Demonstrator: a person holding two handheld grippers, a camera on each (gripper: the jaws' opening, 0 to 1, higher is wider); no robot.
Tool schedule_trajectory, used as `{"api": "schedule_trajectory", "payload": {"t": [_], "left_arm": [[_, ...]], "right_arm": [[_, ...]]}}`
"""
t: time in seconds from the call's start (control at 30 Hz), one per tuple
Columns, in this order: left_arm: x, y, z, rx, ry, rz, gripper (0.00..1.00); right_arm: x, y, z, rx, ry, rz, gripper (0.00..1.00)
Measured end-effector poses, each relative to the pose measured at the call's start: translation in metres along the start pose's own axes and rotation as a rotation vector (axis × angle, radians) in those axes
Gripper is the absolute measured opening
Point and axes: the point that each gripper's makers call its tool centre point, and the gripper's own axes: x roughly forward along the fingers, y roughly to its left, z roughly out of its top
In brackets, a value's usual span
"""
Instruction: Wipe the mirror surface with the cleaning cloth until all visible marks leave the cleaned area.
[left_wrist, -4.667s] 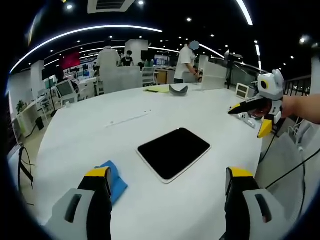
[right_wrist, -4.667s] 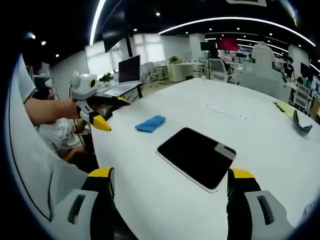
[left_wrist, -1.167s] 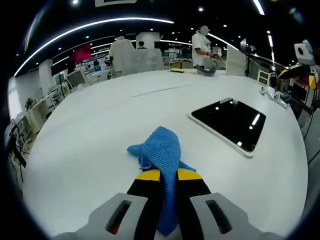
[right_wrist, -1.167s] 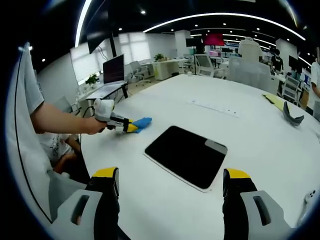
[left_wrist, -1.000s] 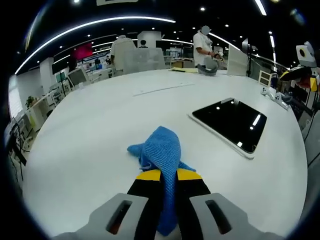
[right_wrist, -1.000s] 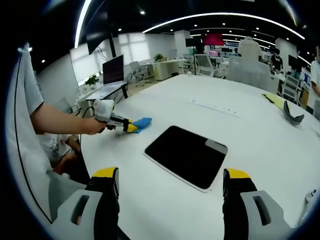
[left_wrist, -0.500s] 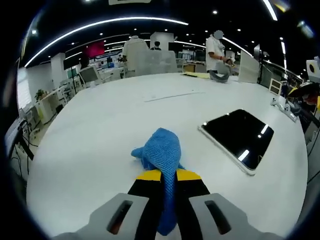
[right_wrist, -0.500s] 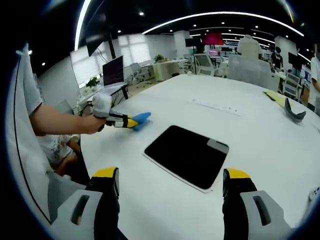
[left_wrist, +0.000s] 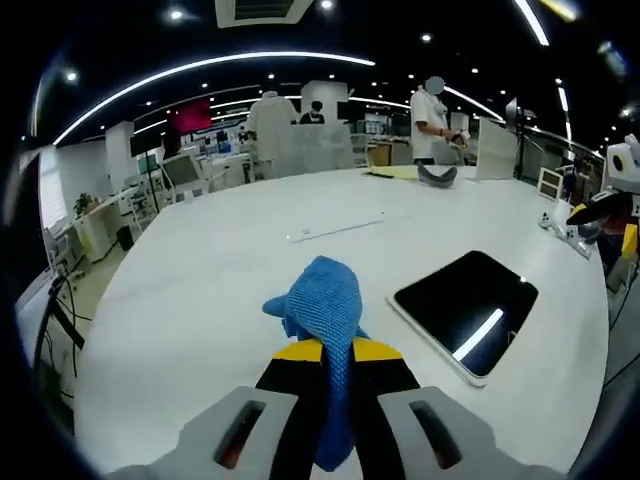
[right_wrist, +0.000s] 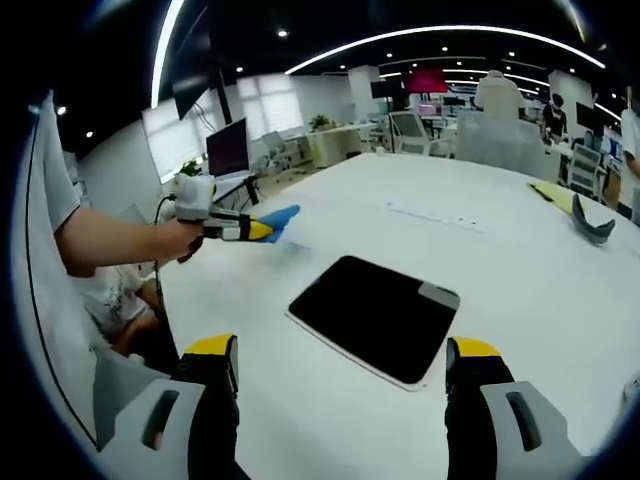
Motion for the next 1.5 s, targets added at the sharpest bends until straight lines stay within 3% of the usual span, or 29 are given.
{"api": "schedule_trajectory", "payload": {"t": [0.37,0.8,1.1,1.5], "left_arm": [[0.012,-0.004,0.011,0.001,-0.008,0.002,0.05],[0.049,-0.04,0.029,-0.004,-0.034,-0.057,0.05],[0.062,-0.065,0.038,0.006,-0.045,-0.099,0.05],[0.075,-0.078,0.038,0.027,-0.034,-0.125,0.05]], "right_arm": [[0.003,-0.002,-0.003,0.02,-0.005,0.004,0.85],[0.004,-0.011,-0.008,0.029,-0.001,-0.025,0.86],[0.005,-0.013,-0.007,0.033,0.002,-0.031,0.86],[0.001,-0.015,-0.01,0.047,0.003,-0.033,0.86]]}}
